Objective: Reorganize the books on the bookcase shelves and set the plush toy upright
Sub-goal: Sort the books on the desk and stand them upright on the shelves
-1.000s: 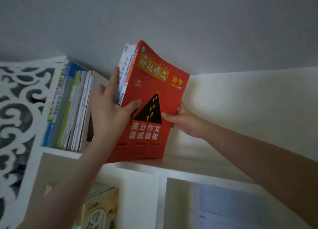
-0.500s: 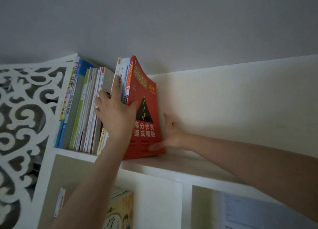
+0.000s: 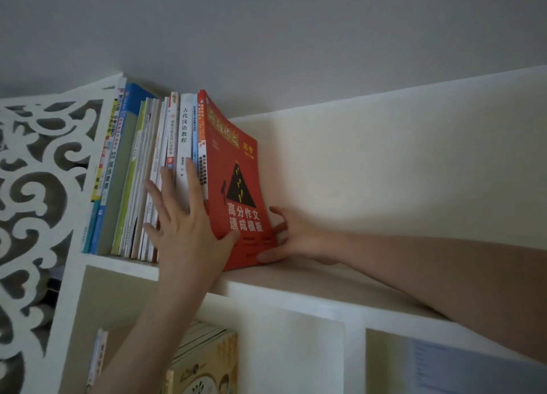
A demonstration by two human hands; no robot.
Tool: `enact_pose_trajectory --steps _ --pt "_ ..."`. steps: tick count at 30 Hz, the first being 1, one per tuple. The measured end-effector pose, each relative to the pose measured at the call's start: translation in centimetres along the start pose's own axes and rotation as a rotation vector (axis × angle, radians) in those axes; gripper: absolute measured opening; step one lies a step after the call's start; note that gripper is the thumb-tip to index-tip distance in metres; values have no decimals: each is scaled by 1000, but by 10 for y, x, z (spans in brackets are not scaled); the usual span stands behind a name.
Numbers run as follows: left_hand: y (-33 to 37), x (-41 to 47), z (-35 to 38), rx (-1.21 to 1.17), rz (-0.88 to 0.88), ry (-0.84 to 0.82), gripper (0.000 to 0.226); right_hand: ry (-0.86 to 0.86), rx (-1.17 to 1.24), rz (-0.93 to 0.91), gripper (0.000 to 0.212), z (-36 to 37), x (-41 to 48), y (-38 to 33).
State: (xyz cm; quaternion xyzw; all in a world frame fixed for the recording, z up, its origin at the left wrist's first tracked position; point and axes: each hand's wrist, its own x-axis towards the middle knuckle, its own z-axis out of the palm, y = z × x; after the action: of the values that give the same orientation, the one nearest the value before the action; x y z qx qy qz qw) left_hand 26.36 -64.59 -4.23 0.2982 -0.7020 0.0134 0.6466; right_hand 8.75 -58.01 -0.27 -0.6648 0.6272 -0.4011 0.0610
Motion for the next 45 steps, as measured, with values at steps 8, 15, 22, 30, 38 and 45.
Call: enact_pose_trajectory --steps 8,15,22,30,38,45 --pt "-17 14 8 35 -21 -23 124 90 -166 -50 100 24 24 2" --pt "-26 21 6 39 -96 -73 136 128 -62 -11 108 23 23 4" --pt "-23 18 4 18 -124 -32 131 32 28 74 114 20 -5 -18" --pt "20 2 -3 -275 348 -36 55 7 -13 112 118 16 -6 -20" --pt "8 12 6 -254 -14 -517 27 31 -83 189 116 -5 -43 -28" --pt "50 -13 -22 -465 48 -282 27 24 -263 181 70 -43 -140 -67"
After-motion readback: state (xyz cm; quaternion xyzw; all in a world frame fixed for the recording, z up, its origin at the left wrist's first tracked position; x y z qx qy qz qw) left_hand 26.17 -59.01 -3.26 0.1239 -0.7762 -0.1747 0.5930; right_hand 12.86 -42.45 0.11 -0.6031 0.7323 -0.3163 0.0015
